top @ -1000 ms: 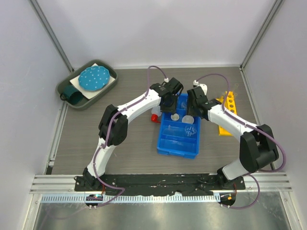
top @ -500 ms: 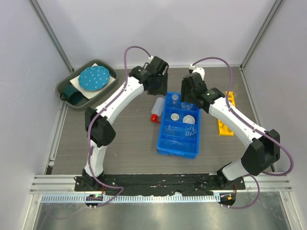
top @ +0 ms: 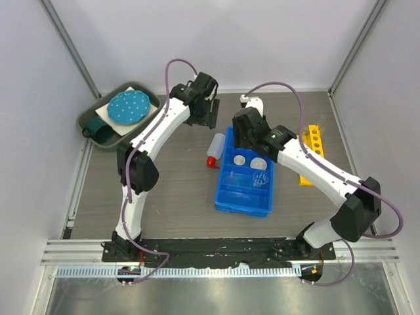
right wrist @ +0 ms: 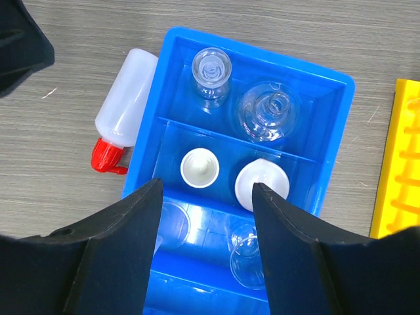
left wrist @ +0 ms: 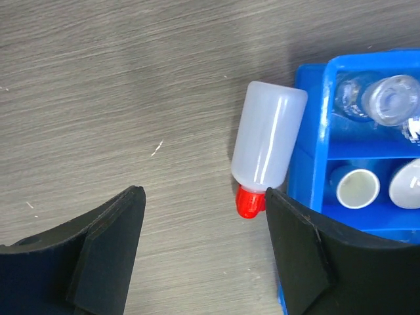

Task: Organize the chemistry lab equipment

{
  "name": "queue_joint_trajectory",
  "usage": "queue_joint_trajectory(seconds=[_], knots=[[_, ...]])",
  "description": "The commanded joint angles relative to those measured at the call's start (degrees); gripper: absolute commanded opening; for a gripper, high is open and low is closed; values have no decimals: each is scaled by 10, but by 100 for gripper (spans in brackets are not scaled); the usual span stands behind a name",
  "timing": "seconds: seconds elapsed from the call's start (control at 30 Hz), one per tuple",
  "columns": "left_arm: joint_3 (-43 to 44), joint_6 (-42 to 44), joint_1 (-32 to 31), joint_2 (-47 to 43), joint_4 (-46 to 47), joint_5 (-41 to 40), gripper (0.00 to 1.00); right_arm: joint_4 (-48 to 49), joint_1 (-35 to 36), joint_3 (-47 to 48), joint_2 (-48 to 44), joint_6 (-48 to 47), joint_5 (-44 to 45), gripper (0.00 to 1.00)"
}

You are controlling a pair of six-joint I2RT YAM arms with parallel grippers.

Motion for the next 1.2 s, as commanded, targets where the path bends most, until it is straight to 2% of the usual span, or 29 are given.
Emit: queue_joint_trajectory(seconds=[0.0, 0.23, 0.63, 1.17], knots=[[8, 48, -2, 17, -1, -18, 78, 11, 1, -14, -26, -2, 21, 63], [-47, 75, -2, 24, 55, 14, 79, 15, 1, -38, -47, -3, 22, 63], [-133, 80, -2, 18, 154, 138, 79, 23, 0, -64, -52, -9, 24, 63], [-155, 85, -5, 58, 184, 162, 79, 25, 1, -80, -55, -15, 32, 64]])
